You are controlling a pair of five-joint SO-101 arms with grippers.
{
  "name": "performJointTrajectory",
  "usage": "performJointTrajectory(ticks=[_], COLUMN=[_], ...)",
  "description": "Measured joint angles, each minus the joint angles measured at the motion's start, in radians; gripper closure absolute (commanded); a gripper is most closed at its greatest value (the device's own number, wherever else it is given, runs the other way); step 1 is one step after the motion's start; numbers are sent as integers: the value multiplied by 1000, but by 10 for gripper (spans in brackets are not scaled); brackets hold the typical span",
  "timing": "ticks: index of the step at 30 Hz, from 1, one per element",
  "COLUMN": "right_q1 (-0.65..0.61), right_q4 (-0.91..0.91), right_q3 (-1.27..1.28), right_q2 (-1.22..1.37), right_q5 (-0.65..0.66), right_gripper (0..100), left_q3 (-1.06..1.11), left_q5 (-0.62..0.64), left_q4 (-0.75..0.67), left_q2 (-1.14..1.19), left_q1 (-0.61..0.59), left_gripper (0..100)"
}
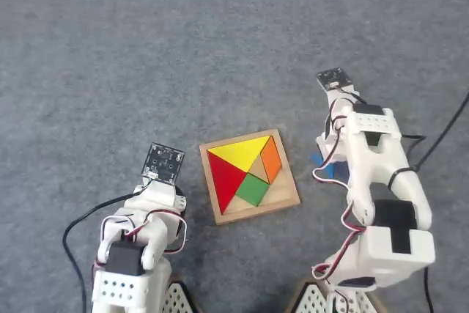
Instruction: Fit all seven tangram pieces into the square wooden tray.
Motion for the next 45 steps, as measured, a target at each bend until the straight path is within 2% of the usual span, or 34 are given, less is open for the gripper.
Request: performJointTrajectory(ticks=[8, 12, 27, 30, 35, 41, 45], right_q1=[11, 34, 23, -46, -233, -430, -563], right_q4=[0, 0, 69, 137, 227, 141, 94], right_q3=[-12, -15, -14, -14, 26, 204, 275], right_q2=[0, 0, -172, -241, -394, -494, -494], right_q5=[-49, -55, -155, -167, -247, -273, -417], right_gripper=[924, 992, 991, 991, 991, 990, 990], left_q3=[0, 0, 0, 0, 0, 0, 0], left_q5=[0, 0, 0, 0, 0, 0, 0], left_q4=[0, 0, 0, 0, 0, 0, 0], left_q2=[0, 0, 0, 0, 0, 0, 0], left_q1=[0, 0, 2, 2, 2, 0, 0], left_gripper=[981, 981, 981, 981, 981, 981, 981])
